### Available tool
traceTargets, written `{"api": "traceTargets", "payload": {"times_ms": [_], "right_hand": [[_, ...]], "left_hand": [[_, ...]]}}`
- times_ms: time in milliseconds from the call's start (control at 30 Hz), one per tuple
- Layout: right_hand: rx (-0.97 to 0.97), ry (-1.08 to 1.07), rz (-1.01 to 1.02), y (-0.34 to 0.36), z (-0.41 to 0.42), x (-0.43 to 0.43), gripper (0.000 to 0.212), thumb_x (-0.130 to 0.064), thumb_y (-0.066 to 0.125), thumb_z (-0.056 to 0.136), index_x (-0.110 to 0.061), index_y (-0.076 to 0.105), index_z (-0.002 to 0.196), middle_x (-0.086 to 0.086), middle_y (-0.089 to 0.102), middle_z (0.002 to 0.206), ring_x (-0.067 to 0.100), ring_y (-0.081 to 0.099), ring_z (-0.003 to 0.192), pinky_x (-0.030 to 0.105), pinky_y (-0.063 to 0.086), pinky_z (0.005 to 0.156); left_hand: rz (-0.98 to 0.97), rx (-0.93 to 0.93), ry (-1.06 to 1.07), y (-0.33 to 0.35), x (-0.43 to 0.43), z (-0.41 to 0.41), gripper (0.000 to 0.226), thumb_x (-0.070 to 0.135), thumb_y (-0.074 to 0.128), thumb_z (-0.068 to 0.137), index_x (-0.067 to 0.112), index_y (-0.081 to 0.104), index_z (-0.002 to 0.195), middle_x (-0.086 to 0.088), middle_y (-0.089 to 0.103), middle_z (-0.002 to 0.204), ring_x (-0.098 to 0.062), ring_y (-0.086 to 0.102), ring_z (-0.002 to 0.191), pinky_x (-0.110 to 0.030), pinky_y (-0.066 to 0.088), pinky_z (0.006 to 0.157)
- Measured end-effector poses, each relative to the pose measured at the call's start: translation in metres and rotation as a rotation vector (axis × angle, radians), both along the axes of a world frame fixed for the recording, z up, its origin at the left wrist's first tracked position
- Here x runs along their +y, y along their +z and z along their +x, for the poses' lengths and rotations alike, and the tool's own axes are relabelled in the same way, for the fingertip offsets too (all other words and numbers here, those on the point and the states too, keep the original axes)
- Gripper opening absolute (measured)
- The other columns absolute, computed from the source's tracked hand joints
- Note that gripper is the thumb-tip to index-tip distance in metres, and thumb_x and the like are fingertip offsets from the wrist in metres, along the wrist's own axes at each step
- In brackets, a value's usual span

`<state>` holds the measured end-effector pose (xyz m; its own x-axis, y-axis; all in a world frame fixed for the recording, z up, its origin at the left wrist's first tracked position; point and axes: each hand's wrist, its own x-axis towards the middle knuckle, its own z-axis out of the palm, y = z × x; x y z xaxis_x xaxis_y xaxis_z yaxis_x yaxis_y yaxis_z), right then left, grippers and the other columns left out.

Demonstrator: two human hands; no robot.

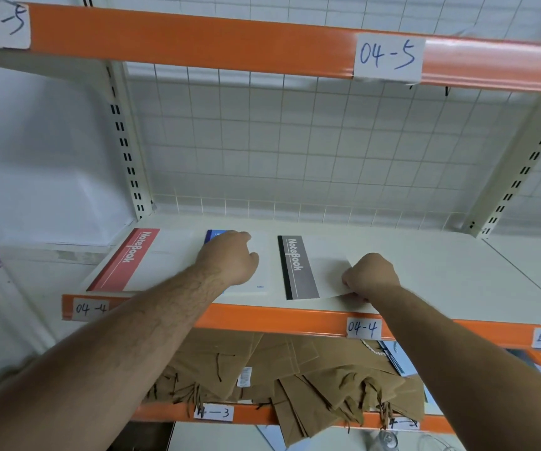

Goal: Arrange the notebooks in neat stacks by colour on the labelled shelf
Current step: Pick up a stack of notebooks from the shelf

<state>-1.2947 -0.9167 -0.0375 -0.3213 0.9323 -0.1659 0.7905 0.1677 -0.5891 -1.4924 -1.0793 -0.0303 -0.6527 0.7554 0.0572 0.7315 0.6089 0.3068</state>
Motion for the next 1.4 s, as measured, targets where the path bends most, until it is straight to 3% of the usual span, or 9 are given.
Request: {"api": "traceTargets", "payload": {"times_ms": [167, 267, 600, 800, 1067, 1167, 1267, 1333, 1400], "right_hand": [[-0.197, 0.079, 0.153, 0.000, 0.001, -0.009, 0.019, -0.017, 0.059, 0.087, -0.018, 0.045, 0.073, 0.001, 0.054, 0.076, 0.020, 0.056, 0.073, 0.028, 0.045, 0.063], [-0.265, 0.113, 0.215, -0.001, -0.001, -0.010, 0.012, -0.020, 0.060, 0.087, -0.017, 0.051, 0.079, -0.002, 0.054, 0.075, 0.019, 0.056, 0.072, 0.028, 0.046, 0.063], [-0.343, 0.158, 0.260, 0.003, -0.003, -0.005, 0.019, -0.030, 0.068, 0.082, -0.018, 0.058, 0.093, -0.002, 0.060, 0.078, 0.017, 0.060, 0.072, 0.026, 0.047, 0.059], [-0.371, 0.145, 0.212, 0.003, 0.004, -0.012, 0.021, -0.036, 0.064, 0.086, -0.018, 0.054, 0.082, -0.003, 0.059, 0.074, 0.014, 0.056, 0.065, 0.025, 0.045, 0.058], [-0.335, 0.105, 0.185, 0.003, 0.008, -0.028, 0.025, -0.036, 0.062, 0.087, -0.019, 0.049, 0.073, -0.002, 0.057, 0.073, 0.014, 0.056, 0.065, 0.023, 0.041, 0.054], [-0.327, 0.081, 0.196, 0.007, 0.011, -0.032, 0.026, -0.042, 0.059, 0.088, -0.016, 0.055, 0.084, -0.004, 0.055, 0.075, 0.017, 0.058, 0.074, 0.024, 0.042, 0.058], [-0.319, 0.072, 0.235, 0.013, 0.024, -0.029, 0.049, -0.055, 0.053, 0.093, -0.014, 0.059, 0.119, 0.003, 0.062, 0.101, 0.023, 0.059, 0.099, 0.032, 0.050, 0.079], [-0.348, 0.061, 0.276, 0.016, 0.041, -0.024, 0.067, -0.064, 0.048, 0.093, -0.013, 0.051, 0.137, 0.008, 0.058, 0.130, 0.028, 0.051, 0.122, 0.038, 0.047, 0.096], [-0.350, 0.031, 0.294, 0.019, 0.061, -0.019, 0.077, -0.069, 0.044, 0.092, -0.013, 0.044, 0.144, 0.009, 0.050, 0.145, 0.030, 0.041, 0.133, 0.042, 0.042, 0.105]], "left_hand": [[-0.039, -0.010, -0.016, -0.002, 0.002, 0.007, 0.059, 0.042, 0.044, 0.100, 0.023, 0.033, 0.154, 0.006, 0.035, 0.158, -0.018, 0.037, 0.142, -0.035, 0.040, 0.109], [-0.052, -0.008, -0.016, -0.002, 0.002, 0.008, 0.060, 0.045, 0.045, 0.100, 0.022, 0.032, 0.154, 0.005, 0.035, 0.159, -0.019, 0.038, 0.141, -0.036, 0.042, 0.109], [-0.054, -0.017, -0.061, 0.000, 0.005, 0.014, 0.067, 0.050, 0.045, 0.099, 0.021, 0.027, 0.157, 0.004, 0.028, 0.162, -0.020, 0.029, 0.147, -0.035, 0.035, 0.114], [-0.025, -0.054, -0.128, 0.002, 0.016, 0.021, 0.073, 0.056, 0.047, 0.097, 0.020, 0.027, 0.157, 0.004, 0.026, 0.163, -0.019, 0.025, 0.149, -0.035, 0.026, 0.119], [-0.021, -0.032, -0.207, 0.009, 0.019, 0.035, 0.063, 0.055, 0.050, 0.096, 0.019, 0.043, 0.147, 0.001, 0.047, 0.150, -0.021, 0.044, 0.135, -0.034, 0.038, 0.107], [-0.001, -0.037, -0.253, 0.012, 0.023, 0.041, 0.052, 0.052, 0.052, 0.094, 0.021, 0.054, 0.136, 0.000, 0.057, 0.138, -0.022, 0.053, 0.124, -0.036, 0.044, 0.102], [-0.022, 0.016, -0.334, 0.011, 0.035, 0.049, 0.056, 0.054, 0.049, 0.095, 0.018, 0.052, 0.138, -0.001, 0.051, 0.143, -0.021, 0.045, 0.131, -0.038, 0.037, 0.109], [-0.050, 0.064, -0.411, 0.010, 0.046, 0.058, 0.068, 0.058, 0.044, 0.096, 0.018, 0.038, 0.150, -0.002, 0.033, 0.159, -0.022, 0.027, 0.147, -0.040, 0.024, 0.119], [-0.057, 0.081, -0.473, 0.010, 0.058, 0.072, 0.076, 0.063, 0.040, 0.096, 0.020, 0.024, 0.157, -0.002, 0.019, 0.165, -0.022, 0.013, 0.152, -0.043, 0.013, 0.123]]}}
